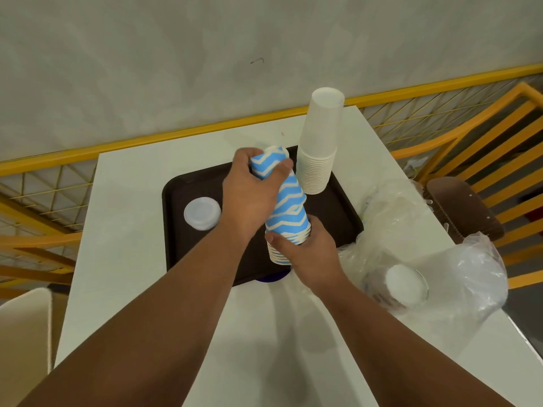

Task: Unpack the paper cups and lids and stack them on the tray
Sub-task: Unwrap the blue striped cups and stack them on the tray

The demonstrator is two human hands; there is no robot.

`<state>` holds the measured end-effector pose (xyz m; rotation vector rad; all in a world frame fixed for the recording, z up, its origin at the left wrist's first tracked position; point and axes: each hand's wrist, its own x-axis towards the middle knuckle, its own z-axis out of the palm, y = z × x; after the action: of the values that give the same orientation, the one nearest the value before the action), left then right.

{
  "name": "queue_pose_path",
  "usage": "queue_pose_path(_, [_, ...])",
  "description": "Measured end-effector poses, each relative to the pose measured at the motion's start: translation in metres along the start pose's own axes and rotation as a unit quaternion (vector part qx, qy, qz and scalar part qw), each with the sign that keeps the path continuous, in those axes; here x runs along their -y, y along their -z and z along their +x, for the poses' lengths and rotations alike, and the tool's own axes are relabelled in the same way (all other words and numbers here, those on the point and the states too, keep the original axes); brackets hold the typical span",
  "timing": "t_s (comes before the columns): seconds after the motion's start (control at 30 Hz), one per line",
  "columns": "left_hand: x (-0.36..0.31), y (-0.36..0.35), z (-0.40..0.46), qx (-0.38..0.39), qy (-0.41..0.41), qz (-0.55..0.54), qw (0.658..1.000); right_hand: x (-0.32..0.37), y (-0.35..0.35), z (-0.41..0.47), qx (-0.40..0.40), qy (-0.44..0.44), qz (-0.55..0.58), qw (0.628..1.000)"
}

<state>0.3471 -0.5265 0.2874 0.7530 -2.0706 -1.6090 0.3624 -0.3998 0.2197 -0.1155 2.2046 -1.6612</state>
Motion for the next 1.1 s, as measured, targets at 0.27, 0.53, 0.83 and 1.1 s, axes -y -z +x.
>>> queue_pose_path(0.27, [-0.025,0.002,0.071,0.0,-0.159,0.046,0.986,-0.01,0.005,-0.001,-0.017,-0.051,0.066,0.996])
queue_pose_path(0.53, [0.024,-0.02,0.08,0.117,-0.122,0.218,0.961,-0.018,0.009,-0.001,-0.032,-0.07,0.126,0.989])
queue_pose_path(0.83, [0.01,0.004,0.031,0.01,-0.049,0.014,0.999,-0.012,0.008,-0.007,0.006,-0.063,0.257,0.964])
queue_pose_path(1.1, [0.023,0.013,-0.023,0.054,0.127,-0.179,0.974,-0.004,0.005,-0.013,0.004,-0.022,0.275,0.961])
